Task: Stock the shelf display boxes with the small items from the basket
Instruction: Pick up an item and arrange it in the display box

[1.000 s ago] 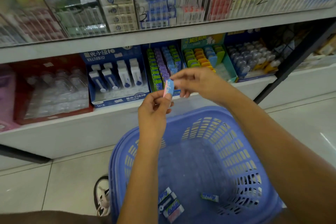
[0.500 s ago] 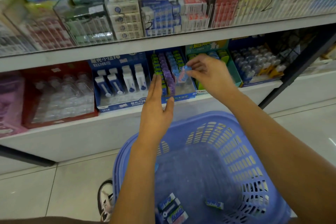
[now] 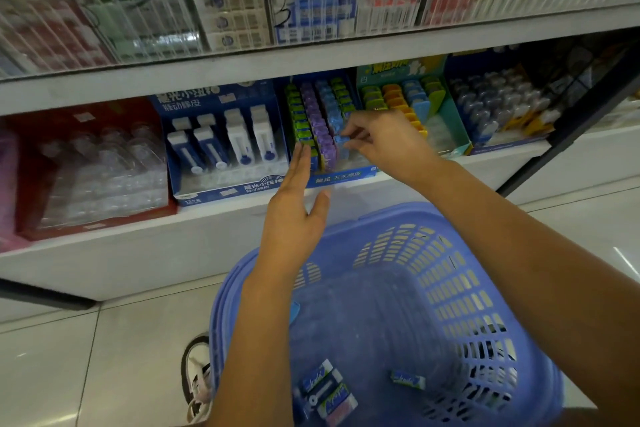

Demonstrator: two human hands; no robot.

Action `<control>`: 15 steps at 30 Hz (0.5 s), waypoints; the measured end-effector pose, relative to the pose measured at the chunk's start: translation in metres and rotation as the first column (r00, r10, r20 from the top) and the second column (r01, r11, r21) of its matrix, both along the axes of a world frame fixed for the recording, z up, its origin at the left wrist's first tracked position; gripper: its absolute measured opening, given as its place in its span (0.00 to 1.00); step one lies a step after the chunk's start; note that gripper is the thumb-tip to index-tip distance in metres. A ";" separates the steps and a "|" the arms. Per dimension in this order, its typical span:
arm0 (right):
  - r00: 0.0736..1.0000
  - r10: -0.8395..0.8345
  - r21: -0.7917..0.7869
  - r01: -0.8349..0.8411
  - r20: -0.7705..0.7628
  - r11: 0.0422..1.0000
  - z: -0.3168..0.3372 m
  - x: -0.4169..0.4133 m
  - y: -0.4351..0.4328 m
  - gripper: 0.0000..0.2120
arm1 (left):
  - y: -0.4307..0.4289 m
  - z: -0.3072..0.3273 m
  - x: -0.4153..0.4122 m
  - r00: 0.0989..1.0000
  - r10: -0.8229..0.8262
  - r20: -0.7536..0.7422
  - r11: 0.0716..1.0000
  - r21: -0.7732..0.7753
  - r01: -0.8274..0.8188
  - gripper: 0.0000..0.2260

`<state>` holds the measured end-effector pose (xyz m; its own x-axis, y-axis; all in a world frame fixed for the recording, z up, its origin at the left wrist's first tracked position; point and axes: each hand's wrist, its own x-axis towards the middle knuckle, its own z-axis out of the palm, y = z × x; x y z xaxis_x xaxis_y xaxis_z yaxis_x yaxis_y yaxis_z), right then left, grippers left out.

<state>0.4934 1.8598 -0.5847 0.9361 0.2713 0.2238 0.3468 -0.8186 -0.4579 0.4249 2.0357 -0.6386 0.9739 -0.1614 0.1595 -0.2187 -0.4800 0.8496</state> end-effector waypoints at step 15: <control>0.951 0.023 -0.118 -0.062 -0.307 0.991 -0.012 -0.076 -0.002 0.05 | -0.013 -0.005 -0.036 0.993 0.092 -0.070 0.995 0.044 -0.089 0.10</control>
